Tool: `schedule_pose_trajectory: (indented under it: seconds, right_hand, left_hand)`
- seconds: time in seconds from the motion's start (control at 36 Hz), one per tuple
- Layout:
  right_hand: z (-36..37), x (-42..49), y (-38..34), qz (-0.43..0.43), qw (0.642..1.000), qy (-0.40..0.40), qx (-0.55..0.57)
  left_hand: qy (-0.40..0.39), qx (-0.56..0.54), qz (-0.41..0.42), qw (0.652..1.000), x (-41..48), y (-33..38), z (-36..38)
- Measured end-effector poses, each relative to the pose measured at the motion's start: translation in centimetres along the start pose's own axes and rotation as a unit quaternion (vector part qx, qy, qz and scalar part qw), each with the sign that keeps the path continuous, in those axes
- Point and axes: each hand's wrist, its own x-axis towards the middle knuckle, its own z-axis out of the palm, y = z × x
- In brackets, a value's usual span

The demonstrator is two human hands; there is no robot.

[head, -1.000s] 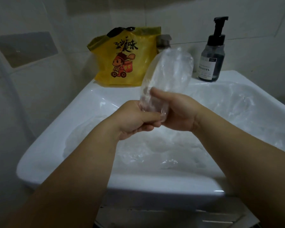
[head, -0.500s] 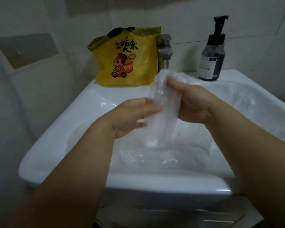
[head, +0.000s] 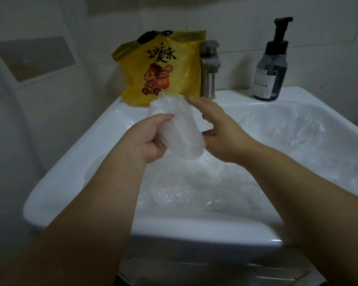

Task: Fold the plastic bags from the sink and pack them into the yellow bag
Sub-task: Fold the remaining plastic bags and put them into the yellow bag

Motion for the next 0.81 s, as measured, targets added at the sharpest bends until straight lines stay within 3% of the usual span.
schedule_pose_trajectory:
  seconds: [0.25,0.39,0.5,0.67,0.81]
  right_hand:
    - [0.3,-0.4,-0.9,-0.056,0.994,-0.011,-0.094]
    - [0.2,-0.4,-1.4,-0.087,0.993,0.018,-0.084]
    - [-0.4,-0.6,-2.0,-0.011,1.0,-0.001,0.03]
    - [-0.5,0.0,-1.4,0.061,0.983,0.07,0.156]
    - [-0.7,0.4,-1.0,0.126,0.969,0.125,0.17]
  left_hand:
    - [0.01,-0.024,-0.027,0.999,0.6,0.3,-1.0]
    - [-0.039,0.018,-0.008,0.999,0.2,-0.1,-0.5]
    - [-0.077,0.05,0.05,0.994,0.4,-0.3,-0.1]
    - [-0.163,0.11,0.081,0.977,-0.3,-0.9,0.6]
    - [-0.208,0.131,0.08,0.966,-0.7,-1.0,0.7]
